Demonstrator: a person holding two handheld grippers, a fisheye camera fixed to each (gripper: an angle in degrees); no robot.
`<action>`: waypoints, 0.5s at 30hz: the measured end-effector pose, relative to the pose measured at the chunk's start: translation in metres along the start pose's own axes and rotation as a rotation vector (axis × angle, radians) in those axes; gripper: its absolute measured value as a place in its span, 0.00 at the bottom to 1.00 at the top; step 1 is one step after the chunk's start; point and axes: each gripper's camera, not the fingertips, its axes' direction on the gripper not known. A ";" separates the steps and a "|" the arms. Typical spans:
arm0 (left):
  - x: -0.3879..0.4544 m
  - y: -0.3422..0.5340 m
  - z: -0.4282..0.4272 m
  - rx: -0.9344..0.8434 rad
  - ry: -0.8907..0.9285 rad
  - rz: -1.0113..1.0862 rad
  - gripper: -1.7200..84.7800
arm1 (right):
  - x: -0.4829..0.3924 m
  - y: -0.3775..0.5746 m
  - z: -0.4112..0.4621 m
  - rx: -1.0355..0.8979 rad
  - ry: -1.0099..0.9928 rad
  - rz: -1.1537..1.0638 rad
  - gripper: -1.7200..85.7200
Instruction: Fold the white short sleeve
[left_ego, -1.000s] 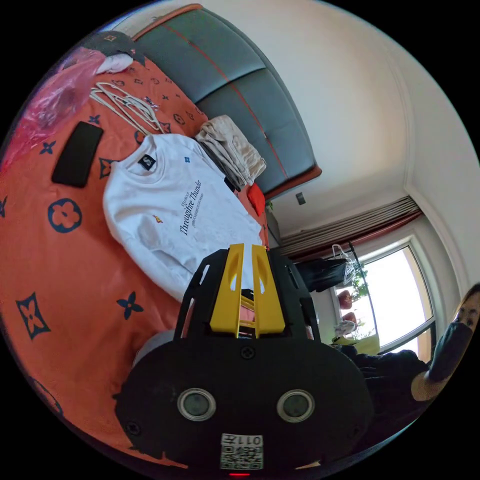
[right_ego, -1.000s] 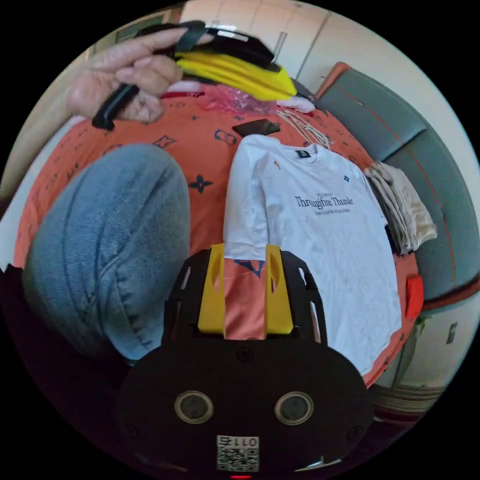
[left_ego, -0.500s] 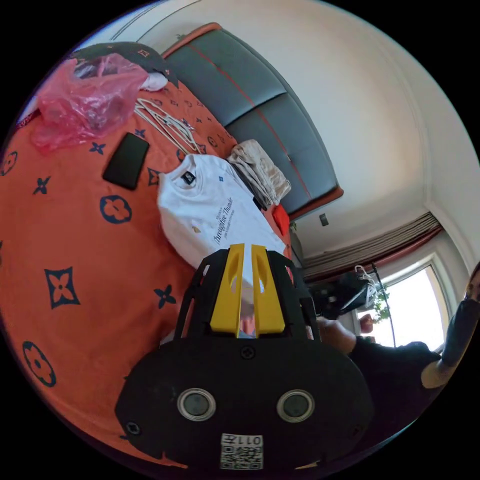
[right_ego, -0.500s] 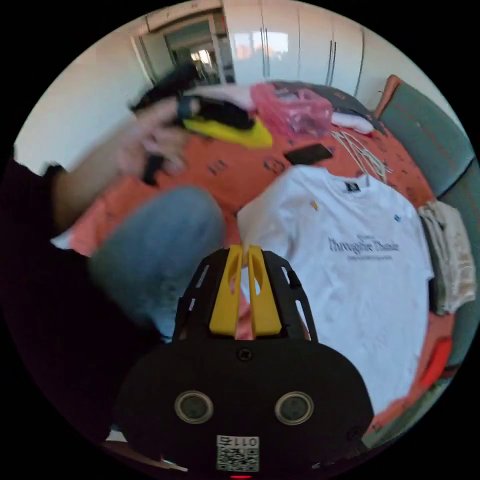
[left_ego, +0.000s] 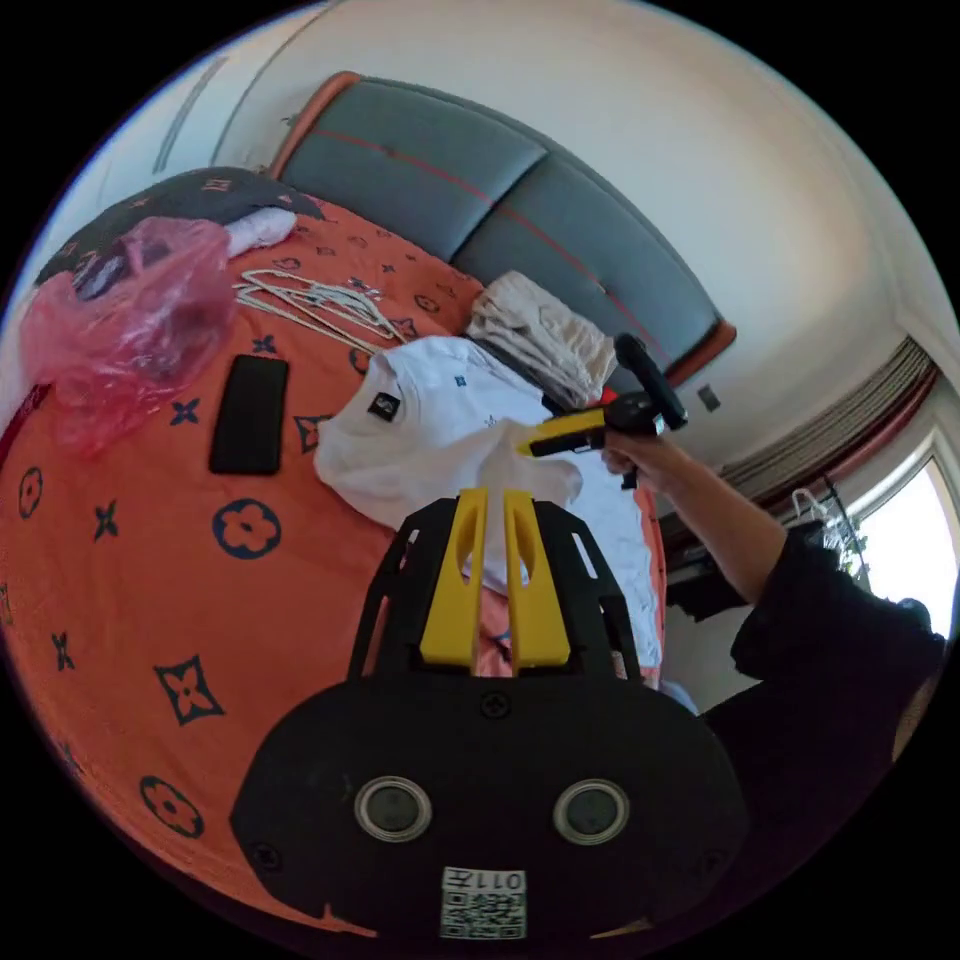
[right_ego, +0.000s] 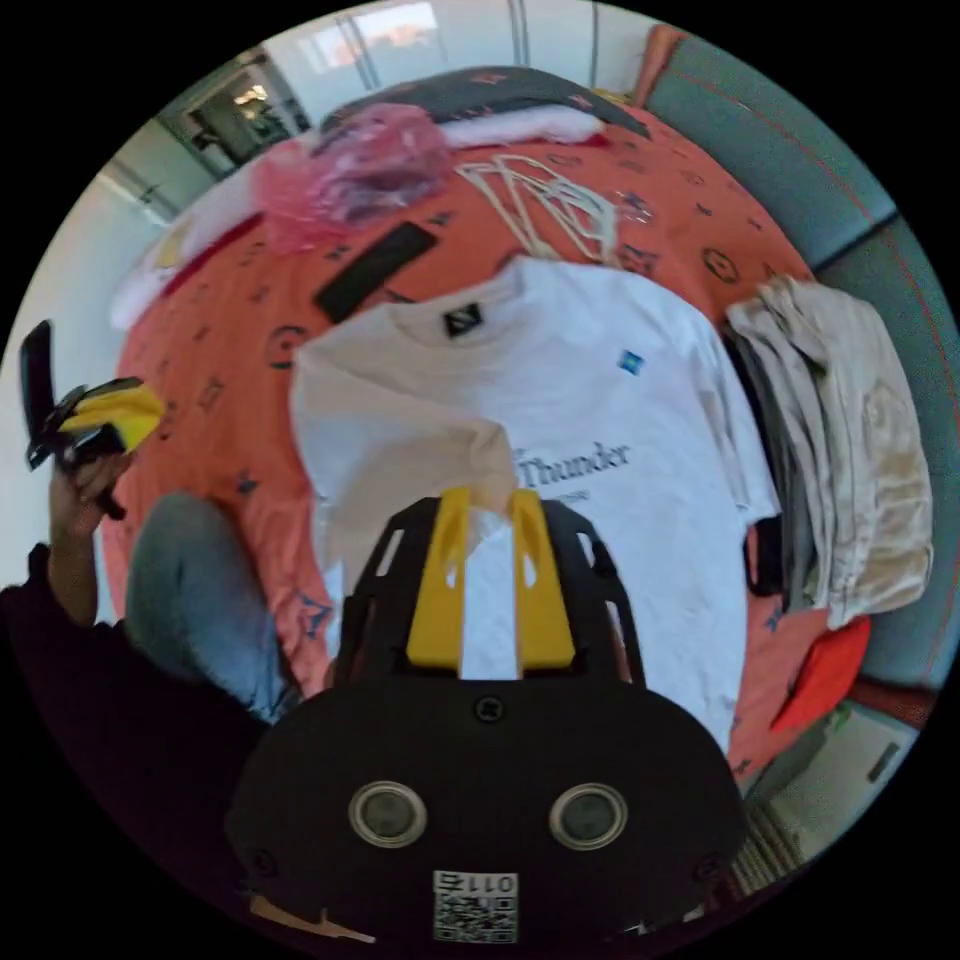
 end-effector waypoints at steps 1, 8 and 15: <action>0.001 -0.013 0.020 -0.081 -0.018 0.022 0.04 | 0.014 -0.002 0.010 -0.057 0.069 0.068 0.26; 0.002 -0.087 0.073 -0.201 -0.138 0.188 0.10 | 0.040 0.070 0.015 0.082 -0.079 0.228 0.16; -0.006 -0.172 0.148 -0.492 -0.176 0.406 0.20 | -0.015 0.133 0.033 0.256 -0.208 0.326 0.13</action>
